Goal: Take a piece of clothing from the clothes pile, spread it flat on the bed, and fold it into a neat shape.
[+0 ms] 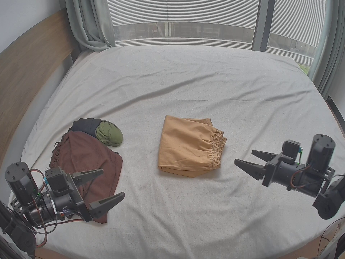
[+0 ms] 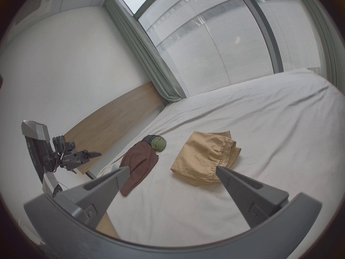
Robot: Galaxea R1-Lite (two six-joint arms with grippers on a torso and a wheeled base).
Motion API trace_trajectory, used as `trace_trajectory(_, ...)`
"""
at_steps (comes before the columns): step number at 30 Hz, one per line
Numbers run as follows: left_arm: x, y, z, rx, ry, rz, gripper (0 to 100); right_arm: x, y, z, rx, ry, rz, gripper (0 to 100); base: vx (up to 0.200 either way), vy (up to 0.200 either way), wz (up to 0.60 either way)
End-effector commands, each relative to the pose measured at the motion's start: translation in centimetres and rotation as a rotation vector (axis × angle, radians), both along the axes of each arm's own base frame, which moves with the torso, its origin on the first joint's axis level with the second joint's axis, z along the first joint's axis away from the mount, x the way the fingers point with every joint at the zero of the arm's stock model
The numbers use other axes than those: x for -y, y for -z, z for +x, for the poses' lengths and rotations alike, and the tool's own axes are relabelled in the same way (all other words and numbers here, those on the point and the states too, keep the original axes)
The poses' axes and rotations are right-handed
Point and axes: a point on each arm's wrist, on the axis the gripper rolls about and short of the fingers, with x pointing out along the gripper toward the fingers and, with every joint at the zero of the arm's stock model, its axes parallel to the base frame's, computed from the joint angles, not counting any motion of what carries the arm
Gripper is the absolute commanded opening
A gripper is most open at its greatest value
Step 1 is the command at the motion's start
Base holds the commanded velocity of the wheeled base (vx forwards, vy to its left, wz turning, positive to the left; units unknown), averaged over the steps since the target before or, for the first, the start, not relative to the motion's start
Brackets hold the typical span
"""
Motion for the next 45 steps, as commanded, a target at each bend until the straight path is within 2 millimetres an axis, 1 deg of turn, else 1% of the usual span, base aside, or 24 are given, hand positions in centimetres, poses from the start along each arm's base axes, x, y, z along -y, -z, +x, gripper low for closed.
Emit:
trace_trajectory(1, 0.0, -1.8, -2.6, 0.064, 0.006, -0.004, 100, 2.5, -2.1, -4.7, 0.106, 0.026, 0.002, 100, 0.0, 0.0, 0.0)
trace_trajectory(3, -0.3, -1.9, -3.3, 0.054, 0.011, 0.014, 100, 2.9, -2.2, -5.6, 0.119, 0.032, -0.004, 100, 0.0, 0.0, 0.0)
trace_trajectory(5, -0.8, -2.0, -4.7, 0.035, 0.017, 0.037, 100, 3.5, -2.4, -6.9, 0.139, 0.037, 0.0, 100, 0.0, 0.0, 0.0)
trace_trajectory(6, -1.0, -2.1, -5.3, 0.029, 0.017, 0.042, 100, 3.7, -2.4, -7.3, 0.144, 0.039, 0.002, 100, 0.0, 0.0, 0.0)
trace_trajectory(7, -1.0, -2.1, -5.3, 0.029, 0.017, 0.042, 100, 3.7, -2.4, -7.3, 0.144, 0.039, 0.002, 100, 0.0, 0.0, 0.0)
trace_trajectory(8, -1.4, -2.3, -6.6, 0.021, 0.02, 0.047, 100, 4.1, -2.5, -8.4, 0.158, 0.041, 0.007, 100, 0.0, 0.0, 0.0)
trace_trajectory(11, -2.2, -2.4, -8.8, 0.02, 0.01, 0.045, 100, 5.0, -2.4, -9.9, 0.172, 0.07, 0.011, 100, 0.0, 0.0, 0.0)
trace_trajectory(13, -2.5, -2.5, -9.8, 0.029, 0.006, 0.038, 100, 5.3, -2.6, -10.3, 0.18, 0.086, 0.014, 100, 0.0, 0.0, 0.0)
trace_trajectory(15, -3.1, -2.4, -11.4, 0.033, -0.01, 0.026, 100, 6.2, -3.0, -11.4, 0.201, 0.127, 0.015, 100, 0.0, 0.0, 0.0)
trace_trajectory(18, -3.7, -2.0, -13.0, 0.036, -0.016, 0.021, 100, 6.8, -3.4, -12.7, 0.226, 0.151, 0.021, 100, 0.0, 0.0, 0.0)
trace_trajectory(21, -4.0, -1.6, -14.3, 0.037, -0.018, 0.011, 100, 7.5, -3.8, -14.1, 0.274, 0.199, 0.027, 100, 0.0, 0.0, 0.0)
trace_trajectory(23, -4.2, -1.4, -14.7, 0.034, -0.018, 0.001, 100, 7.8, -3.9, -14.5, 0.288, 0.226, 0.027, 100, 0.0, 0.0, 0.0)
trace_trajectory(24, -4.3, -1.2, -15.3, 0.029, -0.017, -0.015, 100, 8.2, -4.1, -15.3, 0.32, 0.257, 0.027, 100, 0.0, 0.0, 0.0)
trace_trajectory(26, -4.5, -0.9, -15.9, 0.028, -0.014, -0.027, 100, 8.4, -4.2, -16.2, 0.342, 0.27, 0.034, 100, 0.0, 0.0, 0.0)
trace_trajectory(27, -4.6, -0.7, -16.4, 0.027, -0.017, -0.04, 100, 8.5, -4.2, -17.0, 0.362, 0.28, 0.037, 100, 0.0, 0.0, 0.0)
trace_trajectory(29, -4.8, -0.4, -17.0, 0.031, -0.015, -0.054, 100, 8.7, -4.0, -18.1, 0.38, 0.302, 0.04, 100, 0.0, 0.0, 0.0)
trace_trajectory(30, -4.9, -0.1, -17.4, 0.034, -0.015, -0.062, 100, 8.9, -3.8, -18.9, 0.389, 0.317, 0.039, 100, 0.0, 0.0, 0.0)
trace_trajectory(31, -5.0, 0.0, -17.5, 0.035, -0.014, -0.065, 100, 8.9, -3.7, -19.2, 0.394, 0.324, 0.038, 100, 0.0, 0.0, 0.0)
trace_trajectory(32, -5.2, 0.4, -18.1, 0.038, -0.014, -0.073, 100, 9.0, -3.2, -20.5, 0.408, 0.344, 0.036, 100, 0.0, 0.0, 0.0)
trace_trajectory(34, -5.2, 0.6, -18.3, 0.037, -0.014, -0.076, 100, 9.0, -3.0, -20.9, 0.413, 0.347, 0.036, 100, 0.0, 0.0, 0.0)
trace_trajectory(35, -5.4, 1.1, -18.8, 0.046, -0.016, -0.081, 100, 9.0, -2.2, -22.4, 0.439, 0.328, 0.037, 100, 0.0, 0.0, 0.0)
trace_trajectory(37, -5.5, 1.4, -19.2, 0.064, -0.02, -0.088, 100, 8.9, -1.2, -23.4, 0.438, 0.323, 0.033, 100, 0.0, 0.0, 0.0)
trace_trajectory(43, -5.6, 2.0, -19.7, 0.077, -0.061, -0.09, 100, 8.9, 1.4, -25.4, 0.423, 0.289, 0.036, 100, 0.0, 0.0, 0.0)
trace_trajectory(45, -5.6, 2.1, -19.8, 0.077, -0.062, -0.09, 100, 8.9, 2.1, -25.5, 0.386, 0.274, 0.029, 100, 0.0, 0.0, 0.0)
